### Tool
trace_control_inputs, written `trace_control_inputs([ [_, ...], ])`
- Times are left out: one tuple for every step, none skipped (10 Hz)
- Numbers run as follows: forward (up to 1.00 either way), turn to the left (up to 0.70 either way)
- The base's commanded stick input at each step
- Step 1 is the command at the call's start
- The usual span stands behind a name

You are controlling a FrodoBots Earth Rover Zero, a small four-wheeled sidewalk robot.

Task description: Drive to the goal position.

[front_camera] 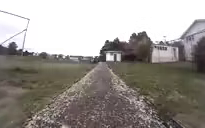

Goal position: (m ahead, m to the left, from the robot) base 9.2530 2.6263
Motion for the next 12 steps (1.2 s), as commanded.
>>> trace_control_inputs([
  [1.00,0.00],
  [1.00,0.00],
  [1.00,0.00],
  [1.00,0.00],
  [1.00,0.00],
  [1.00,0.00],
  [1.00,0.00],
  [1.00,0.00],
  [1.00,0.00],
  [1.00,0.00],
  [1.00,0.00],
  [1.00,0.00],
])
